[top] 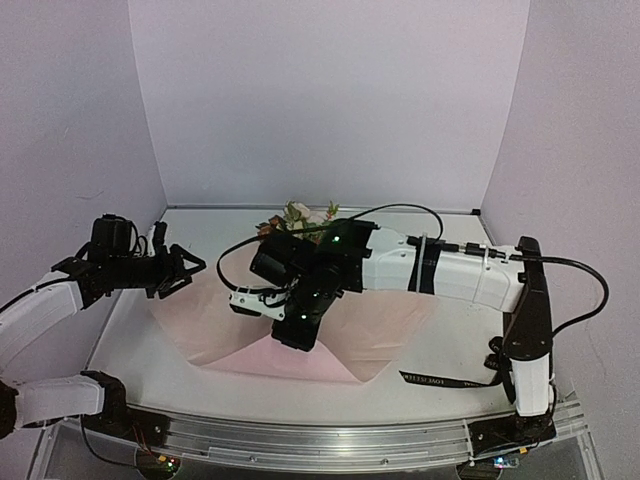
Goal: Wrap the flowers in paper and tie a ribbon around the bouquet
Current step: Pass from the right arm to the left
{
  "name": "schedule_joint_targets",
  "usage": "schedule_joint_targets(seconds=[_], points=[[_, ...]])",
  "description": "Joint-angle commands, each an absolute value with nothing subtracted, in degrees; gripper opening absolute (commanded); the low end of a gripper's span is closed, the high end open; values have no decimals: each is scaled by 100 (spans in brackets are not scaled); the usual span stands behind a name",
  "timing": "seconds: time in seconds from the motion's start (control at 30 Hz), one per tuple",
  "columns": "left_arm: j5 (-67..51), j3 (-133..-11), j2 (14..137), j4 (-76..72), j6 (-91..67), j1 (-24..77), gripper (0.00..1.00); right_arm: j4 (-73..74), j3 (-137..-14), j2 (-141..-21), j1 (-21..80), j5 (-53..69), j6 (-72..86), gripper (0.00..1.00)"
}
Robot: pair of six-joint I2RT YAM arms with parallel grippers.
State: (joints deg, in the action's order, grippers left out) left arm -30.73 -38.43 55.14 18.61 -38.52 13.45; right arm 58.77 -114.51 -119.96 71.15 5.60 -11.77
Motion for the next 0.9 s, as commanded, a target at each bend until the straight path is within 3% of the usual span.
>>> schedule_joint_targets(seconds=[0.0, 0.33, 0.87], points=[[-3694, -3756, 5967, 428, -3476, 2158, 63, 5930, -11890, -12191, 6987, 948, -1298, 0], [-4811, -3421, 6882, -1291, -3387, 2682, 66, 5494, -11838, -12249, 6580, 1117, -1097, 0], [-5477, -4296, 7904, -251, -2410, 3067, 61, 5277, -11944, -12413, 6228, 1442, -980, 0]])
